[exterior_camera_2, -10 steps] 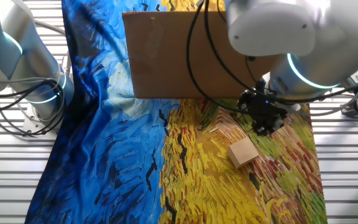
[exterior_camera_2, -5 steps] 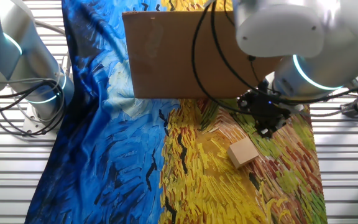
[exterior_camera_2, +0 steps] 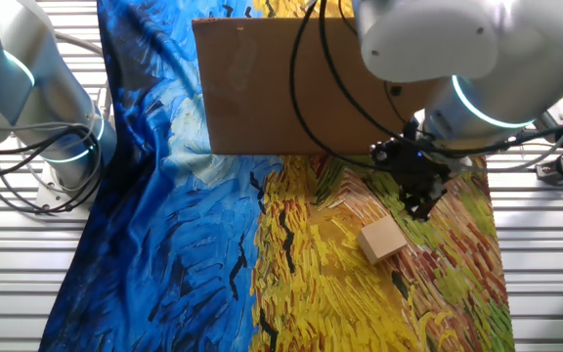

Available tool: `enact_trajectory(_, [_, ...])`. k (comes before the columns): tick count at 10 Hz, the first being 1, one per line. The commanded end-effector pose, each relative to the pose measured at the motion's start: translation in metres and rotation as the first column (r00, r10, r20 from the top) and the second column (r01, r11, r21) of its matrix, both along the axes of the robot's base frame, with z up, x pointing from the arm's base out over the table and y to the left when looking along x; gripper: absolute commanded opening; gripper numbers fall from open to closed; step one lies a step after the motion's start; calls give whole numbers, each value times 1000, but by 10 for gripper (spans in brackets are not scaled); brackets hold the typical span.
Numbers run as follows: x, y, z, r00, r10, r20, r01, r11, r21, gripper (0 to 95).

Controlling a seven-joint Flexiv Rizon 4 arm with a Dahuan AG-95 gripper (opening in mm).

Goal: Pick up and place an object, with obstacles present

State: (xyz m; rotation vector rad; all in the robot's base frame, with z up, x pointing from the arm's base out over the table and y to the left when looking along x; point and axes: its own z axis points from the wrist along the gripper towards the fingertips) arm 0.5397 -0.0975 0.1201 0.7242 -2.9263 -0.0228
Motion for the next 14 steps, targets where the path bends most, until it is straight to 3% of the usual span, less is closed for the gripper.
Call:
enact_trajectory(1, [-3,-1,0,999,-2,36,3,1000,-22,760])
enact_trajectory(2, [-7,-3,-2,998,-2,64,3,1000,-24,760])
enact_trajectory(5, [-6,-25,-13,998,21,64,-20,1000,-17,760])
enact_trajectory(8, [-1,-53,-35,996,55,70,-55,998,-1,760])
enact_trajectory(11, [3,-62,-51,995,61,77,-62,998,8,760])
enact_trajectory(14, [2,-63,-56,996,49,77,-50,999,11,760])
